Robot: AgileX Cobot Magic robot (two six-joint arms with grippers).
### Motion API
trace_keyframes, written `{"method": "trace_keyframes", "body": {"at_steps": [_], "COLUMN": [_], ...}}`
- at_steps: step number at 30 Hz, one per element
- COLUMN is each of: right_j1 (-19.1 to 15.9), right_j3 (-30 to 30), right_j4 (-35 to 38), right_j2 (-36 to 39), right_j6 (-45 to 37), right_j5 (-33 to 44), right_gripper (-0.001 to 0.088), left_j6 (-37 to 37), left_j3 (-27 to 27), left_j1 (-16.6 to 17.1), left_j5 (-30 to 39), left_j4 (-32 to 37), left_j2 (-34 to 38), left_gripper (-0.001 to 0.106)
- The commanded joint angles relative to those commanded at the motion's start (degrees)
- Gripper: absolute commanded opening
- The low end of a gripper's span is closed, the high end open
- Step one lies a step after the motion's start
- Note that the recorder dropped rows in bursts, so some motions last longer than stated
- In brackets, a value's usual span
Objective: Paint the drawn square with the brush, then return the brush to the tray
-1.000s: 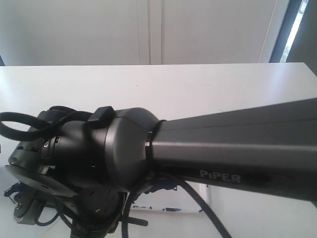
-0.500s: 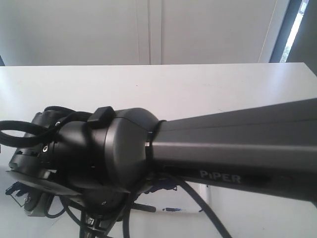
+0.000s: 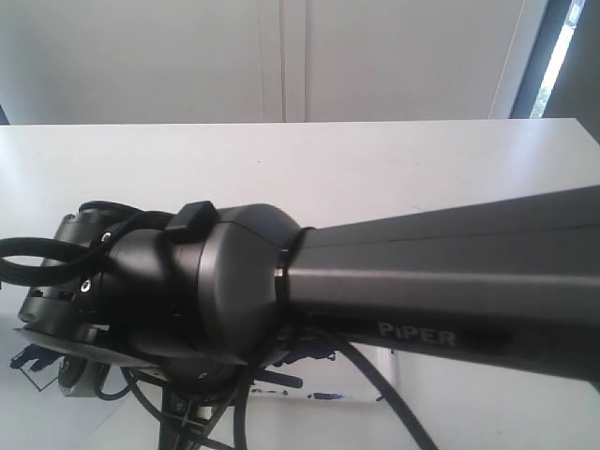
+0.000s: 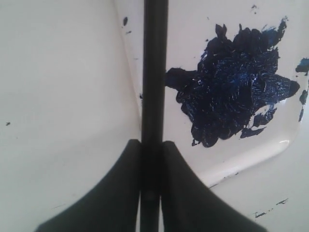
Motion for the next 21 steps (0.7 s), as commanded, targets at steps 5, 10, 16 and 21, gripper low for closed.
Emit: {"method": "trace_keyframes", "body": {"at_steps": [5, 10, 16, 21], "right_j1": [0.12, 0.97, 1.89, 1.89], "right_j3": [0.00, 0.00, 0.00, 0.00], "right_j4": [4.57, 5.68, 5.96, 5.86], "right_j2": [0.00, 0.00, 0.00, -0.14], "right_j6": [-2.66, -3.70, -4.01, -3.70], "right_j5": [0.00, 0.00, 0.00, 0.00], "right_gripper": [0.0000, 0.0000, 0.0000, 0.0000], "left_j6": [-0.04, -0.04, -0.04, -0.04], "left_j3": [0.00, 0.00, 0.00, 0.00], "left_j1": [0.00, 0.00, 0.00, 0.00], "left_j5": [0.10, 0.10, 0.10, 0.10], "left_j4": [0.00, 0.00, 0.00, 0.00], "left_j2": [0.00, 0.00, 0.00, 0.00], "left_gripper": [0.047, 0.047, 0.047, 0.047]}}
